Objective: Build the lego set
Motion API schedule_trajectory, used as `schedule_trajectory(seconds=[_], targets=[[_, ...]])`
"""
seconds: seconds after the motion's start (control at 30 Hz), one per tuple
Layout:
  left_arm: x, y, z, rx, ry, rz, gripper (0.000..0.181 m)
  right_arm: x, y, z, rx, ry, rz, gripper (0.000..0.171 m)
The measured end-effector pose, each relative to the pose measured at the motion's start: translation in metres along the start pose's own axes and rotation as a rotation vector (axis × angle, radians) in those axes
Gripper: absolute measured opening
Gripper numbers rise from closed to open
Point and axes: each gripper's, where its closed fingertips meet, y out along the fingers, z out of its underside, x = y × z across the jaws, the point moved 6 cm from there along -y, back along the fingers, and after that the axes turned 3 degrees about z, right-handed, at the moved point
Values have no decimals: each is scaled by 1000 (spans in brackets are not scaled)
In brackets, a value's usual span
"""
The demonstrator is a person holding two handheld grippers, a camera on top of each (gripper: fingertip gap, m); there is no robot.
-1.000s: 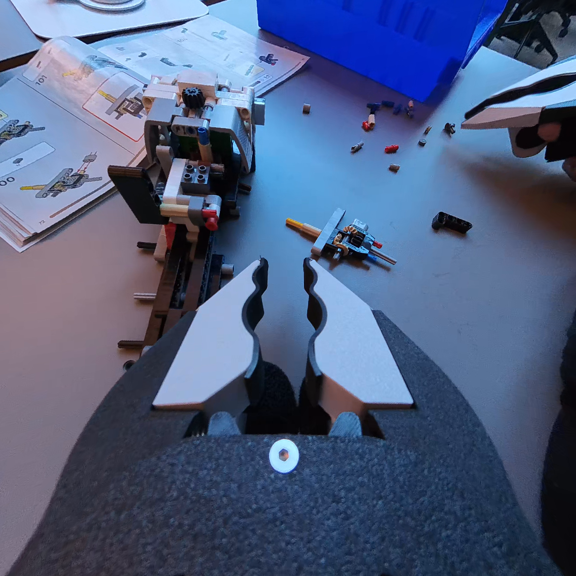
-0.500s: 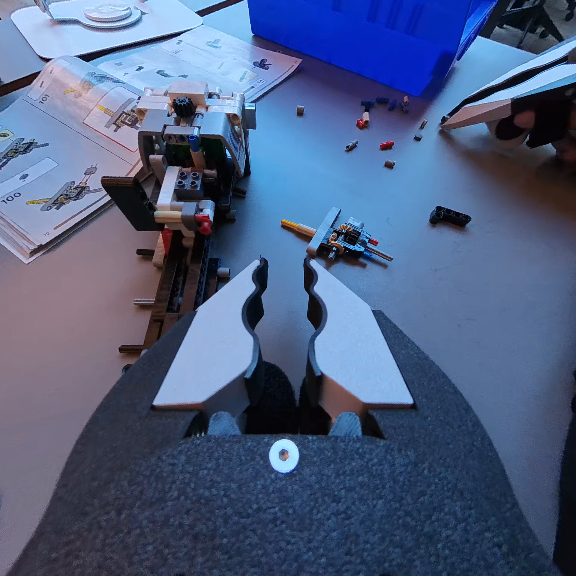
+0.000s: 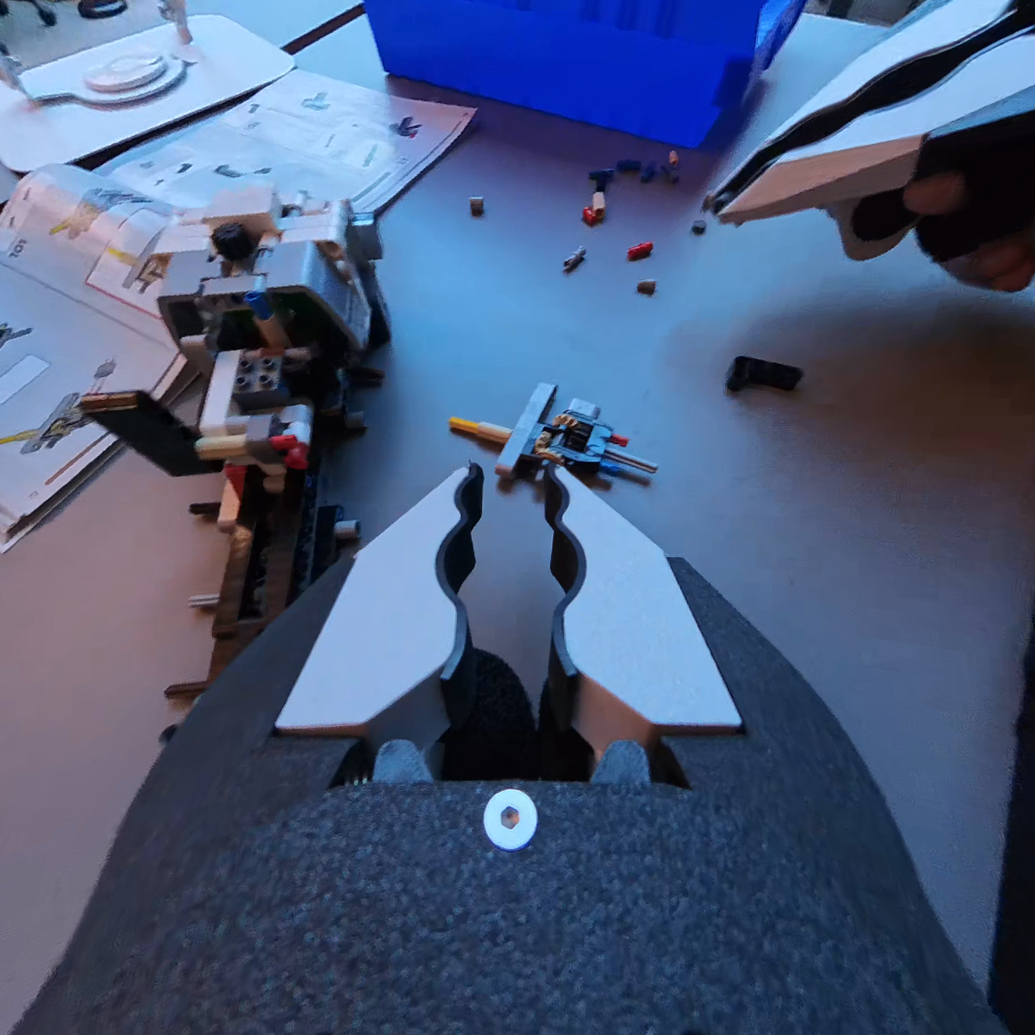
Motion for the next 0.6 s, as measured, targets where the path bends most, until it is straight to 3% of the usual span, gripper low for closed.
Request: schedule_trajectory(seconds=[0.17,0.4,0.6], targets=[[-23,5,-15,-14,36,70,21,21,7,-7,-49,27,-162,9],[-52,21,-44,-92,101,118,25,28,7,-27,-157,300,-374,9],[-63,33,-42,-33,53,185,27,20,-5,-5,-81,187,-353,9]])
